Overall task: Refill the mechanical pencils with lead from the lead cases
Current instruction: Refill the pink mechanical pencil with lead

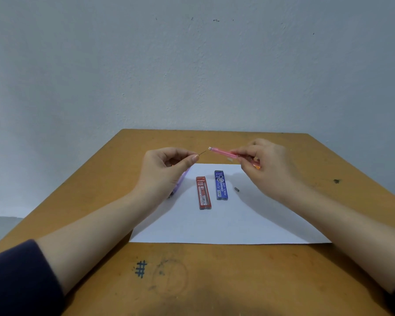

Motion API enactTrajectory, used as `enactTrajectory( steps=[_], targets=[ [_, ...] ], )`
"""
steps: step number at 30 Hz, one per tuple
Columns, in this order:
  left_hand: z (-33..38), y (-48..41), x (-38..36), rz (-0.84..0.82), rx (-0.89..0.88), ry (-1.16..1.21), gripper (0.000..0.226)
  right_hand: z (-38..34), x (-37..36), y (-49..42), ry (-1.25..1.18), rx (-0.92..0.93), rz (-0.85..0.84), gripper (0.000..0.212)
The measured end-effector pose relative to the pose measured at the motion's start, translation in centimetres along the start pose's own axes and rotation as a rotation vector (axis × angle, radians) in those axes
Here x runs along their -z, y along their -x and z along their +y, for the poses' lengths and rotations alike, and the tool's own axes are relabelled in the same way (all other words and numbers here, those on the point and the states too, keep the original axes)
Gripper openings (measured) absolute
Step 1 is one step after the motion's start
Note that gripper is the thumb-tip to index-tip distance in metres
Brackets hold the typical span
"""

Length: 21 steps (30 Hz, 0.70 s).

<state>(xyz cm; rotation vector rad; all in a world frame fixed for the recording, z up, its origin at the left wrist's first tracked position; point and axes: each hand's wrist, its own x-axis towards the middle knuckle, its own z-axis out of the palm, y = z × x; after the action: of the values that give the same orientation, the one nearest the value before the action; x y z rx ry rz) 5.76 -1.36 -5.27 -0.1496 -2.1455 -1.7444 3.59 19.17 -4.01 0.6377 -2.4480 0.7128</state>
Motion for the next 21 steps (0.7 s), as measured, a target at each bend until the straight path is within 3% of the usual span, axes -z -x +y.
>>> enactTrajectory(
  steps=[21],
  targets=[
    [0.1, 0.1, 0.1, -0.031, -0.008, -0.033, 0.012, 1.3, -1.1, -0.2, 0.051, 0.219, 0.18, 0.024]
  ],
)
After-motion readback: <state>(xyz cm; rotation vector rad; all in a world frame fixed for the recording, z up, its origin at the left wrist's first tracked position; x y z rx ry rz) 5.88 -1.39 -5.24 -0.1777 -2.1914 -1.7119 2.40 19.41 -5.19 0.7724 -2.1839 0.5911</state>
